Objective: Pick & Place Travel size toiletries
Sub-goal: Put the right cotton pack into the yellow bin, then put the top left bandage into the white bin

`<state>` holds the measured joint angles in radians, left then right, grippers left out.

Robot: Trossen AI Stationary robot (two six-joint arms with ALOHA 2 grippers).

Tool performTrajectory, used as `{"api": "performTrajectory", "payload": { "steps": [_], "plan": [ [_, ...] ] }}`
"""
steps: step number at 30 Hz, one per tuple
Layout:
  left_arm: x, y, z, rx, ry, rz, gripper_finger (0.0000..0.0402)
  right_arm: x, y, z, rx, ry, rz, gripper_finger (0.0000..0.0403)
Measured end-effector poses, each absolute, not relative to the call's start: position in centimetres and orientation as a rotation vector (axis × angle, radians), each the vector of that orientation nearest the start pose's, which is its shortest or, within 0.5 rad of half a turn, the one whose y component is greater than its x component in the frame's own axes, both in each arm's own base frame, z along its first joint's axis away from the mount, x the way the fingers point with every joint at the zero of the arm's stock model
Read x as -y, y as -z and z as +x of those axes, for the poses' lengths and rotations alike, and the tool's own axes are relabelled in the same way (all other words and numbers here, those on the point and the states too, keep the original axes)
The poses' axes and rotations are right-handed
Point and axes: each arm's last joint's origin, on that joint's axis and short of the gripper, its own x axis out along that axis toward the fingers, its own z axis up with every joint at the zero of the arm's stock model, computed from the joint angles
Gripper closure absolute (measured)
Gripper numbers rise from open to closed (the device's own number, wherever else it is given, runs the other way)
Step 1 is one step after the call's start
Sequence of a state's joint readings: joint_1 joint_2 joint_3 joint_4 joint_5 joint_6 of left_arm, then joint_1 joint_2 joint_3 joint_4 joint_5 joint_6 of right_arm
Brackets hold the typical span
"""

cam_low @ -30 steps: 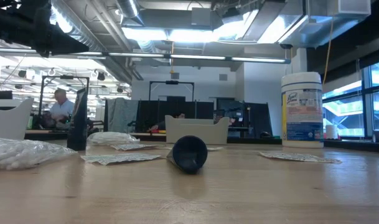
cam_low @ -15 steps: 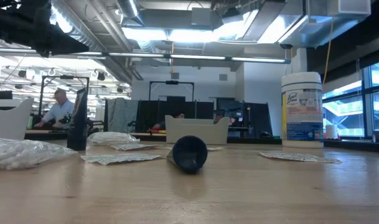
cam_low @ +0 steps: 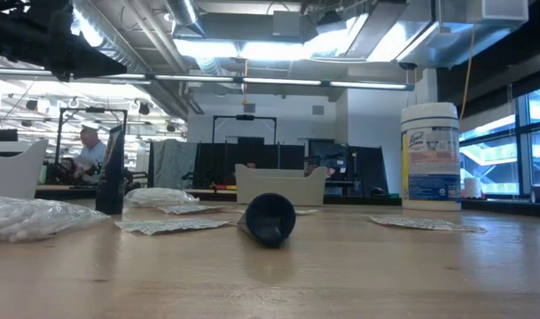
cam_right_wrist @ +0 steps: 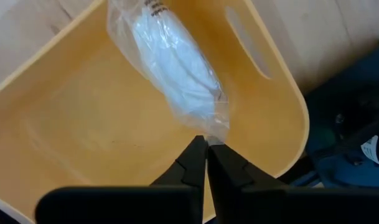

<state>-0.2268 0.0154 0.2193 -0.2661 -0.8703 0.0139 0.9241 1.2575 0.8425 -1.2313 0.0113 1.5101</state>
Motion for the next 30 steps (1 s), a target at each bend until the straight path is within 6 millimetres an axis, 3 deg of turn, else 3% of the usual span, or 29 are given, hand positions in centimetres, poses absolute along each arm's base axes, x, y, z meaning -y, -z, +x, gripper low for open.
{"api": "performTrajectory", "payload": {
  "steps": [19, 24, 30],
  "plan": [
    [-0.6, -21.1, 7.3, -0.059, -0.642, 0.047, 0.0391, -13.8, -21.8, 10.3, -1.608, 0.535, 0.386, 0.0267],
    [-0.6, -21.1, 7.3, -0.059, -0.643, 0.047, 0.0390, -13.7, -22.4, 10.2, -1.573, 0.520, 0.418, 0.0257],
    [-0.6, -21.1, 7.3, -0.058, -0.643, 0.046, 0.0391, -14.4, -24.8, 11.2, -1.433, 0.449, 0.444, 0.0266]
  ]
}}
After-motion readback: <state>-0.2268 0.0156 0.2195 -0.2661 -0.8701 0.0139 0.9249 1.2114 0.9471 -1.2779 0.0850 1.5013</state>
